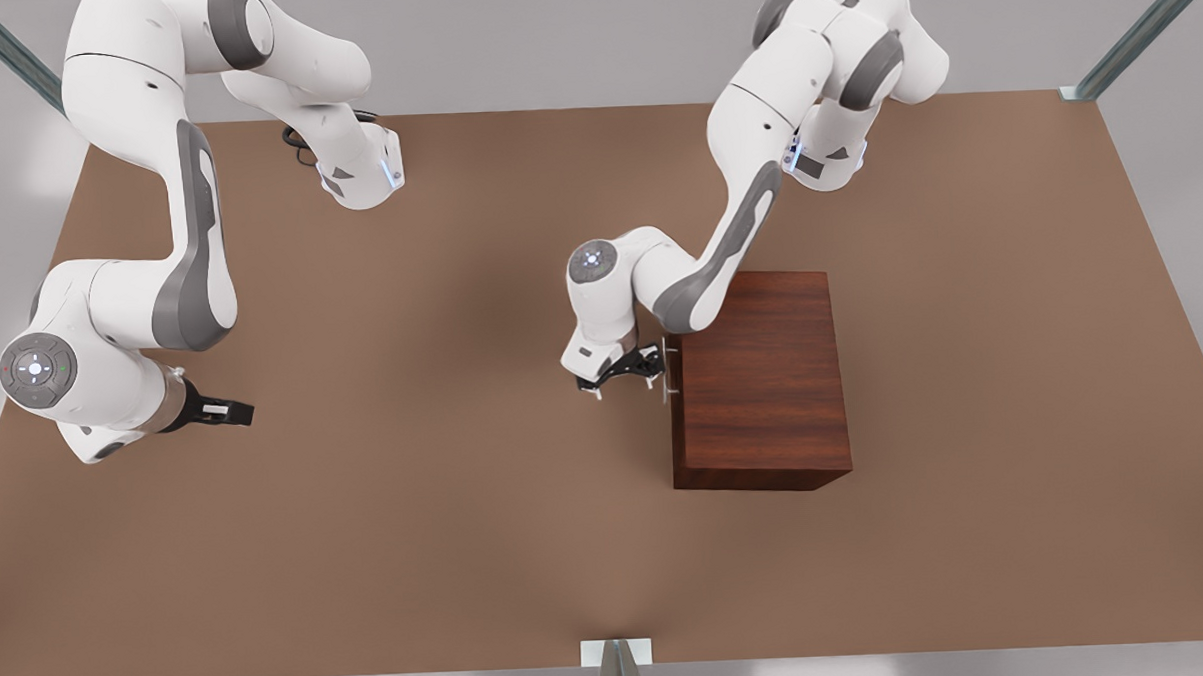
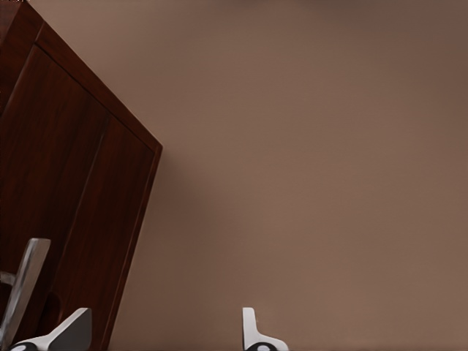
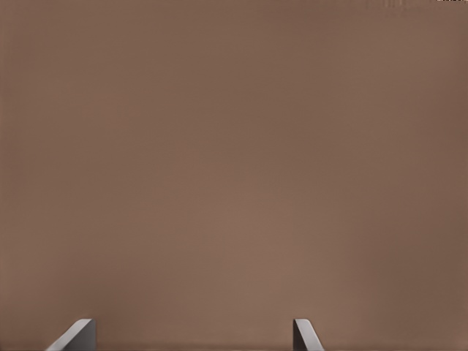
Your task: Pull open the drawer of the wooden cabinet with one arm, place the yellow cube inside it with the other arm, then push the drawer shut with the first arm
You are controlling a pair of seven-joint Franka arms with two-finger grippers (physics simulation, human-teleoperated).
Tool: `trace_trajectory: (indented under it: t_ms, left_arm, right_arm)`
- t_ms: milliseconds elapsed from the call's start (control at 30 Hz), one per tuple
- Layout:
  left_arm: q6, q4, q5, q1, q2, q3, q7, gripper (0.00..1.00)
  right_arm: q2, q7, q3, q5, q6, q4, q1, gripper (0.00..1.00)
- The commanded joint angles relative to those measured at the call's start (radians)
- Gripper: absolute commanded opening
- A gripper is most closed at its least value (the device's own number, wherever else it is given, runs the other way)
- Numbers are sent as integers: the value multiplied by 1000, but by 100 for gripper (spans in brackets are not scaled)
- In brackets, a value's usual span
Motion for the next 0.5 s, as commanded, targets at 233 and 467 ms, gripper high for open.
trace_trajectory:
  t_ms: [233, 467]
  left_arm:
    - [-541, -214, -365, 548, -641, 31, 1201, 100]
    - [-548, -29, -369, 583, -520, 43, 1179, 100]
  right_arm:
    - [-1, -72, 0, -1, 0, 2, 0, 100]
    - [-1, -73, 0, -3, 0, 2, 0, 100]
